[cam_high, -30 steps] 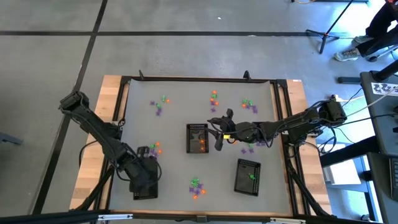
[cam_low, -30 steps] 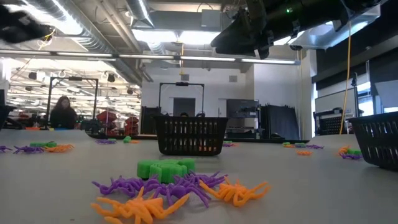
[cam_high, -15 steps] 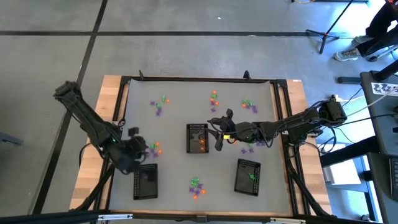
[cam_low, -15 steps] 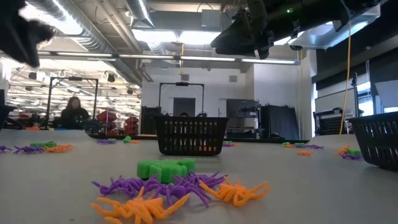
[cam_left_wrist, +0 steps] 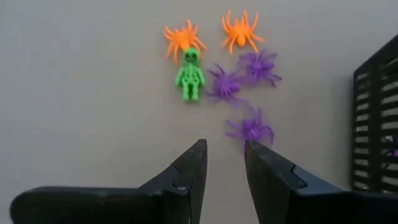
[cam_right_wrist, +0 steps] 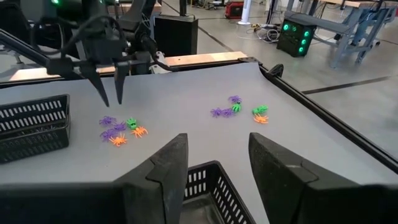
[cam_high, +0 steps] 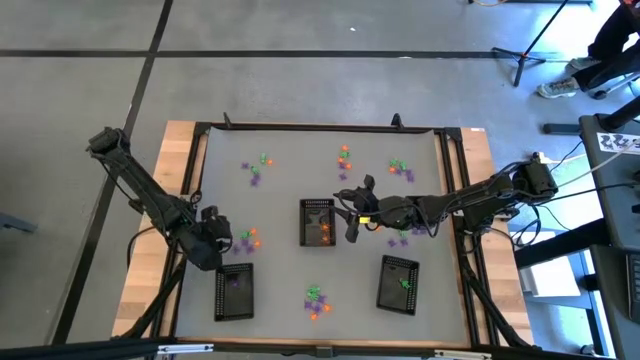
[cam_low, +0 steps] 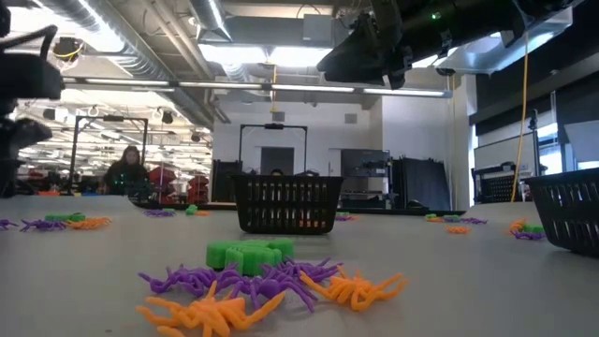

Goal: Sort Halloween decoration
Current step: Put the violet spider toy into the bottom left black bin

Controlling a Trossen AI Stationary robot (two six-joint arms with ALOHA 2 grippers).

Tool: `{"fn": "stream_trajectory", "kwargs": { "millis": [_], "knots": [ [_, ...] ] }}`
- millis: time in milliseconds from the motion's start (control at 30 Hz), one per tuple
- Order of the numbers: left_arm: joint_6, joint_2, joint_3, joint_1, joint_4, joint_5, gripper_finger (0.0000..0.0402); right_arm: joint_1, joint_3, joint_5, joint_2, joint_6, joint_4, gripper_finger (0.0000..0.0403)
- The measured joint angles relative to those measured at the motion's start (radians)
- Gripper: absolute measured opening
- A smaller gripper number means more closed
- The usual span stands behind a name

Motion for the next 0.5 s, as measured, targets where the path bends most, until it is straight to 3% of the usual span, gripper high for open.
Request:
{"fn": "stream_trajectory", "kwargs": {
  "millis": [167, 500],
  "knots": [
    [0.024, 0.001, -0.048, 0.0, 0.091, 0.053, 0.01, 0.0, 0.0, 0.0, 0.0, 0.002, -0.004, 0.0167],
    [0.082, 0.001, -0.051, 0.0, 0.127, 0.018, 0.01, 0.0, 0.0, 0.0, 0.0, 0.003, -0.007, 0.0167]
  ]
}}
